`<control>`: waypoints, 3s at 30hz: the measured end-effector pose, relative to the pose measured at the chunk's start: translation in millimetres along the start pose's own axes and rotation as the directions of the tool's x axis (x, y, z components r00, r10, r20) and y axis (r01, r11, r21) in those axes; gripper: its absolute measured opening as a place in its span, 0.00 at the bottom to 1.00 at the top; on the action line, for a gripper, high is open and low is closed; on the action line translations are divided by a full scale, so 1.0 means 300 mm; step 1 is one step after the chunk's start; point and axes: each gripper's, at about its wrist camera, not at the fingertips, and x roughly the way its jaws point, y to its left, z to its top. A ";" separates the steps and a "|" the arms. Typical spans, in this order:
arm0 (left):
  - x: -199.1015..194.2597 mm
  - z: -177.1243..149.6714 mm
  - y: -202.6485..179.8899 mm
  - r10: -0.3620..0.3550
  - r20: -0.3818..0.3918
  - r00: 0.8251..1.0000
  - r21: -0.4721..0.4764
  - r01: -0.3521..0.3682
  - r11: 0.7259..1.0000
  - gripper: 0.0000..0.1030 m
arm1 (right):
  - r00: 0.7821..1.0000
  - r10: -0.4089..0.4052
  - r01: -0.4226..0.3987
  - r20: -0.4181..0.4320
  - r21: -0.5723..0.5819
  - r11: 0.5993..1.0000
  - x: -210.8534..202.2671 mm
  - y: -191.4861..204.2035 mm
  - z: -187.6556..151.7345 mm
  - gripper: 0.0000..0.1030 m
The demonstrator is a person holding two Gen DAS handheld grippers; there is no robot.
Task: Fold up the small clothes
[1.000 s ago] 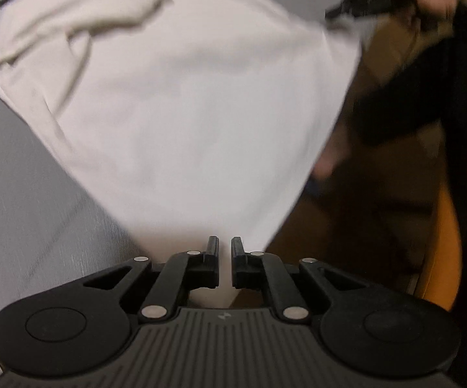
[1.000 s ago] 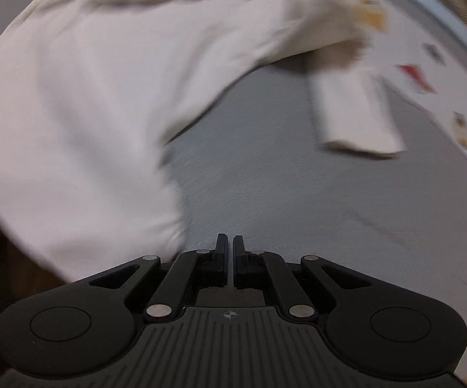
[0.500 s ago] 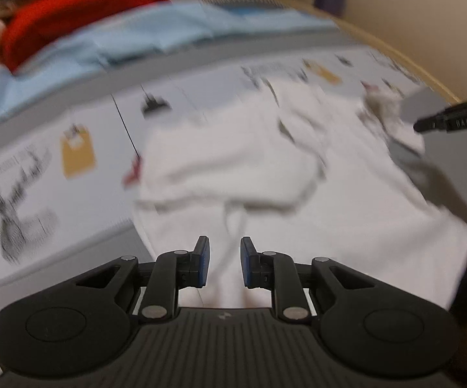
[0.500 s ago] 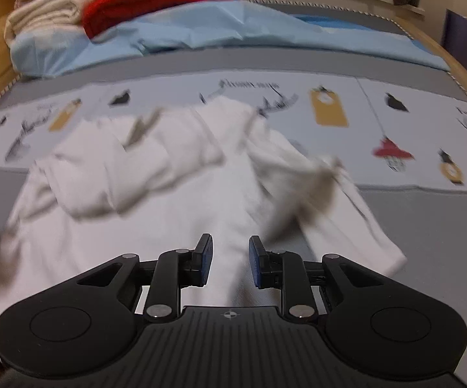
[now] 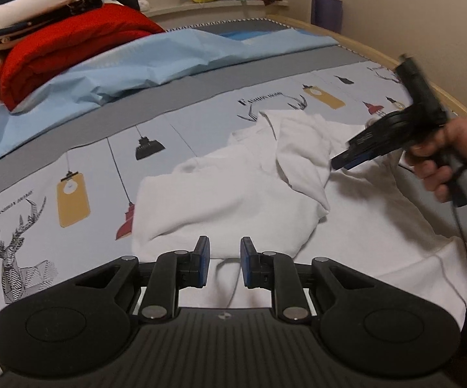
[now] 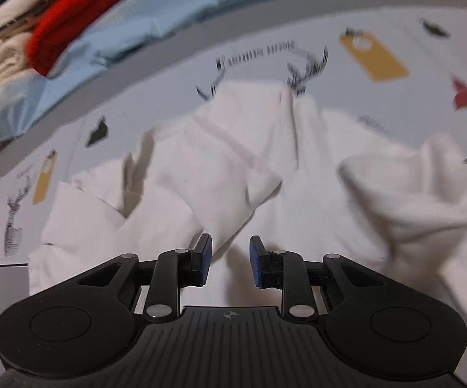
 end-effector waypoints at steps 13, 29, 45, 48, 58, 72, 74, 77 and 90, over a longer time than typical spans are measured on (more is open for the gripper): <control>0.072 0.081 -0.077 -0.173 0.094 0.980 -0.006 0.175 0.985 0.24 | 0.874 0.476 -0.469 0.102 -0.079 0.879 -0.124 0.181 0.075 0.01; 0.166 0.158 0.055 -0.027 0.100 0.995 -0.189 0.045 0.981 0.04 | 0.780 0.623 -0.615 0.057 -0.118 0.780 -0.188 0.354 0.075 0.03; -0.034 -0.042 0.832 0.760 -0.363 0.539 -0.334 -0.837 0.434 0.46 | 0.992 -0.116 0.113 0.046 0.071 0.991 -0.091 0.050 0.130 0.26; 0.030 0.015 0.710 0.568 -0.218 0.794 -0.408 -0.602 0.686 0.54 | 0.984 -0.165 0.158 0.067 0.105 0.982 -0.100 -0.002 0.141 0.26; 0.332 -0.005 0.366 0.026 -0.220 0.975 -0.296 -0.092 0.951 0.39 | 0.942 -0.323 0.298 0.093 0.214 0.930 -0.152 -0.244 0.199 0.27; 0.318 -0.060 0.398 0.187 -0.377 0.907 -0.274 -0.302 0.913 0.57 | 0.962 -0.272 0.247 0.024 0.351 0.903 -0.292 -0.633 0.100 0.41; 0.336 -0.063 0.415 0.189 -0.377 0.907 -0.271 -0.303 0.913 0.58 | 0.972 -0.235 0.217 0.008 0.356 0.909 -0.276 -0.654 0.075 0.41; 0.349 -0.064 0.418 0.194 -0.377 0.906 -0.265 -0.306 0.914 0.58 | 0.976 -0.218 0.197 0.019 0.360 0.912 -0.253 -0.670 0.071 0.41; 0.376 -0.055 0.424 0.188 -0.379 0.906 -0.252 -0.297 0.921 0.58 | 0.934 -0.357 0.355 0.001 0.112 0.928 -0.136 -0.653 0.091 0.41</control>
